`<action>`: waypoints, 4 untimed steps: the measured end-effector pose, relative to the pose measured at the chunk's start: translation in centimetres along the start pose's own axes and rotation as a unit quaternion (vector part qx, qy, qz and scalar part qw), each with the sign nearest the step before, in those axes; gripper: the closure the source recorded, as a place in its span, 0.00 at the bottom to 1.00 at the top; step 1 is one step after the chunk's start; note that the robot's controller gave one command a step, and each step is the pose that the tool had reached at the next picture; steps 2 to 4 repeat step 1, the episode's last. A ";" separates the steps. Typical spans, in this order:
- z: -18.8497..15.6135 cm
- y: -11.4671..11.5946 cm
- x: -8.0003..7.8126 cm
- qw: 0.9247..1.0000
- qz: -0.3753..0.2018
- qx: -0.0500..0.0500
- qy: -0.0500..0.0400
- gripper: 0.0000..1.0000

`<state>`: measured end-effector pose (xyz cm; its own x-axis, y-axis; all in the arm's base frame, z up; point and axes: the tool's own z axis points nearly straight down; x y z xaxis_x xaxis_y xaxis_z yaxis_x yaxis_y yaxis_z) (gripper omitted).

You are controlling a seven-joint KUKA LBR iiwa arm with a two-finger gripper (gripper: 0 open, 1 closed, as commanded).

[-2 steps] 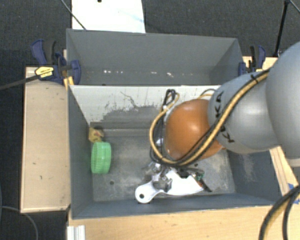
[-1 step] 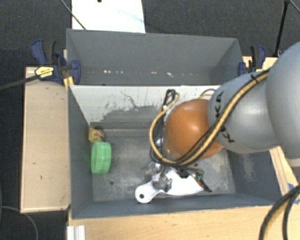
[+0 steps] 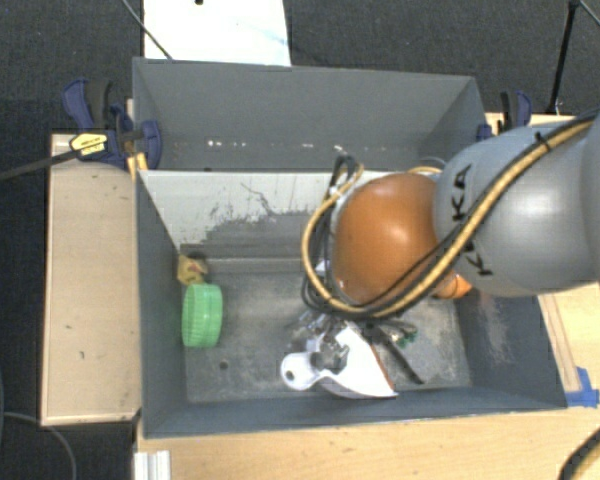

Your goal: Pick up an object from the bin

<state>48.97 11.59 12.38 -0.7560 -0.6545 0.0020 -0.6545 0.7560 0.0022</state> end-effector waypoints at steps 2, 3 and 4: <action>-5.7 0.1 -0.1 1.000 -0.020 0.001 -0.002 1.00; -5.7 0.1 -0.1 1.000 -0.020 0.001 -0.002 1.00; -5.7 0.1 -0.1 1.000 -0.020 0.001 -0.002 1.00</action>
Offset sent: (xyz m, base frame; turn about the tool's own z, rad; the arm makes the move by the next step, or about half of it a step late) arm 0.0157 0.0219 0.1139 -0.0357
